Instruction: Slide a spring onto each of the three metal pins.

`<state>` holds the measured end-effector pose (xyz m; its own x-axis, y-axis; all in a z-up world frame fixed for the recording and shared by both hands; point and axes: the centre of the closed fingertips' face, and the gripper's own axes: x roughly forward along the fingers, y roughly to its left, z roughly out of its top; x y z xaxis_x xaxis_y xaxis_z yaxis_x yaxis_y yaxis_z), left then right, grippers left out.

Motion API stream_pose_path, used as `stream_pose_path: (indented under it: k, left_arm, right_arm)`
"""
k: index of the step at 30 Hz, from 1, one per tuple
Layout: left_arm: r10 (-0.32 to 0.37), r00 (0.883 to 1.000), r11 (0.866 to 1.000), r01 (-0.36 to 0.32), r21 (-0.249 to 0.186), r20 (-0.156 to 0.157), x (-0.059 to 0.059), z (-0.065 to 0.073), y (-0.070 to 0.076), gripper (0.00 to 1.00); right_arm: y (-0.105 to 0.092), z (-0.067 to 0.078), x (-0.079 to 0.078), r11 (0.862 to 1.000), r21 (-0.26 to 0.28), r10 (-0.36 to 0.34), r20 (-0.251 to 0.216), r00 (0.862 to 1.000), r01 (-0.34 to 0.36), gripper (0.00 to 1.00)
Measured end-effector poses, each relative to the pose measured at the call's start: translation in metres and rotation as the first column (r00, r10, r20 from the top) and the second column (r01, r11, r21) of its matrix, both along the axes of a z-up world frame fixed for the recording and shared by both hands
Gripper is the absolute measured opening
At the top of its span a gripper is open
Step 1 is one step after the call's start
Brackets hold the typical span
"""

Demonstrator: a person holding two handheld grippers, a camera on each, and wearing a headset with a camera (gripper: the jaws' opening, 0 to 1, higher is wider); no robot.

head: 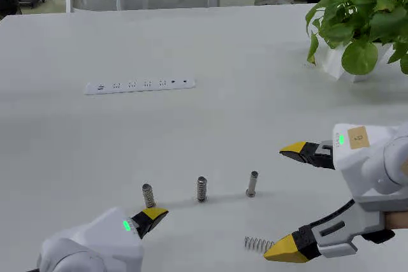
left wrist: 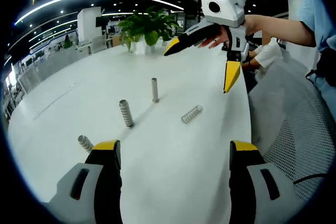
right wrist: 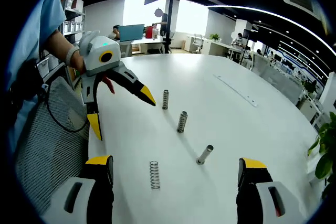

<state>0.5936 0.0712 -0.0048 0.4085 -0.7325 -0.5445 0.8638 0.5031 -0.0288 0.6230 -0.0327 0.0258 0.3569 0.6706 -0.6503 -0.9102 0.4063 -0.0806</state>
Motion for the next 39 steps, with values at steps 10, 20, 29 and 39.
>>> stream_pose_path:
  k: [10, 20, 29, 39]
  left_arm:
    - [-0.16, 0.986, 0.987, 0.158, 0.043, 0.04, 0.011, -0.004, -0.039, 0.67]
    - [-0.322, 0.947, 0.928, 0.319, 0.192, -0.016, 0.011, -0.035, -0.068, 0.46]
    - [-0.361, 0.931, 0.9, 0.362, 0.244, -0.051, 0.017, -0.045, -0.081, 0.31]
    - [-0.348, 0.93, 0.894, 0.367, 0.259, -0.116, 0.014, -0.044, -0.086, 0.18]
  right_arm:
    - [-0.038, -0.013, -0.027, 0.991, 0.032, -0.129, -0.048, 0.99, 0.131, 0.99]
    - [-0.052, -0.02, -0.047, 0.977, 0.053, -0.202, -0.079, 0.976, 0.206, 0.99]
    - [-0.05, -0.022, -0.052, 0.97, 0.067, -0.226, -0.086, 0.97, 0.232, 0.99]
    - [-0.045, -0.02, -0.054, 0.96, 0.091, -0.258, -0.086, 0.962, 0.265, 0.99]
